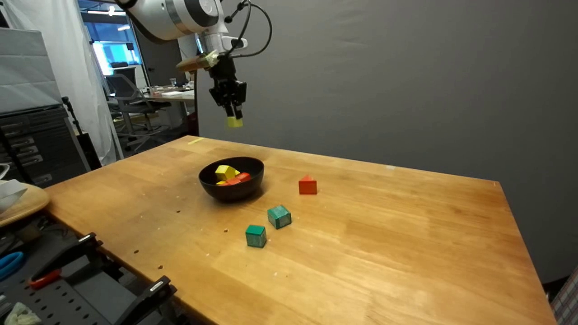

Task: Put all the blocks in the bowl

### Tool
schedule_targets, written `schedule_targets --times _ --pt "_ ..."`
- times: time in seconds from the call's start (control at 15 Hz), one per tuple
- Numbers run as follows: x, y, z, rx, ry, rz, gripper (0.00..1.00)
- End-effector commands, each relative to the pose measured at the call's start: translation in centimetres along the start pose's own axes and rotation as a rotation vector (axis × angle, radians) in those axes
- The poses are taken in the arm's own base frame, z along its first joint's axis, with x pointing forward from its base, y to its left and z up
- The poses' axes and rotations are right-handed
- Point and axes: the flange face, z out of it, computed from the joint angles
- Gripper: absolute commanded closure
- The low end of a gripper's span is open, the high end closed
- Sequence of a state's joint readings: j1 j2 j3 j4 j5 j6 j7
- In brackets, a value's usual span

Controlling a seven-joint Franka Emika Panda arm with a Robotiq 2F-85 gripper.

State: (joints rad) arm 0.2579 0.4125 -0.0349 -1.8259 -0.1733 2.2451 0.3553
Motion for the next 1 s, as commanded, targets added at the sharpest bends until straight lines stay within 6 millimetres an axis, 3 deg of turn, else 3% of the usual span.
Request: schedule_targets --times 0.0,0.47,0.53,0.67,0.93 --pt "-4.9 3.8 0.1 0.002 -0.026 0.158 0.86" --pt "-8.9 7.3 6.6 0.035 -0.094 0.329 0.84" --pt "-9.1 7.3 7.2 0.051 -0.081 0.347 0.41" --pt "-9.4 7.3 7.2 0.078 -0.047 0.367 0.34" --pt "-10.9 8.7 3.8 0.11 0.057 0.424 0.02"
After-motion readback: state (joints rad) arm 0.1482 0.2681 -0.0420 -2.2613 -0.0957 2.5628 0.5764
